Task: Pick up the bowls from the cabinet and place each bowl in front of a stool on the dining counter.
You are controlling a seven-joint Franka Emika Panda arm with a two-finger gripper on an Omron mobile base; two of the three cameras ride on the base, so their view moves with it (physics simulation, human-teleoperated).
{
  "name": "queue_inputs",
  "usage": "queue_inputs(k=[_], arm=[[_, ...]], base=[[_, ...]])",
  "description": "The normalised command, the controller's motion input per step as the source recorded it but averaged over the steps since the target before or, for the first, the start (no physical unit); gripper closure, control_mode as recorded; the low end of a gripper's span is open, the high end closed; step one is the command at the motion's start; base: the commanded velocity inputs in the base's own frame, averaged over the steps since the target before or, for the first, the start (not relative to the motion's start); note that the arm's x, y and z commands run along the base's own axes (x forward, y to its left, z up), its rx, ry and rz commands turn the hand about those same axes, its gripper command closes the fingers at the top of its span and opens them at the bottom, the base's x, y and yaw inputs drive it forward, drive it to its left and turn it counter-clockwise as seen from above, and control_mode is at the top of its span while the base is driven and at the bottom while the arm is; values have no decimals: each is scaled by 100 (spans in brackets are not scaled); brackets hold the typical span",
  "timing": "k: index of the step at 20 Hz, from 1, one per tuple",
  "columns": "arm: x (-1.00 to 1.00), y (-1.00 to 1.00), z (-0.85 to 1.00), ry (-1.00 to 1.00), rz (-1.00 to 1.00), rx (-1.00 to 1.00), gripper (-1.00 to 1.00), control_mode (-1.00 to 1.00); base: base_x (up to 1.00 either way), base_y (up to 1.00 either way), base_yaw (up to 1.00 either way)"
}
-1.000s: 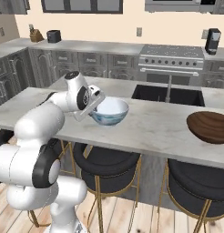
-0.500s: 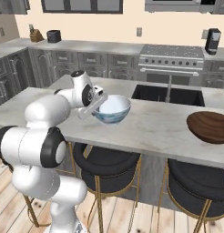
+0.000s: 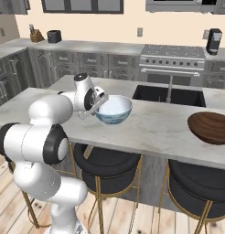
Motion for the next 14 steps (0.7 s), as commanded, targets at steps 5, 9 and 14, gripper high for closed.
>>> queue_inputs(k=[5, 9, 14], arm=[[5, 0, 0, 0, 0, 8, 100, -100], [0, 0, 0, 0, 0, 3, 100, -100], [0, 0, 0, 0, 0, 4, -100, -100]], base=[[0, 0, 0], [0, 0, 0], [0, 0, 0]])
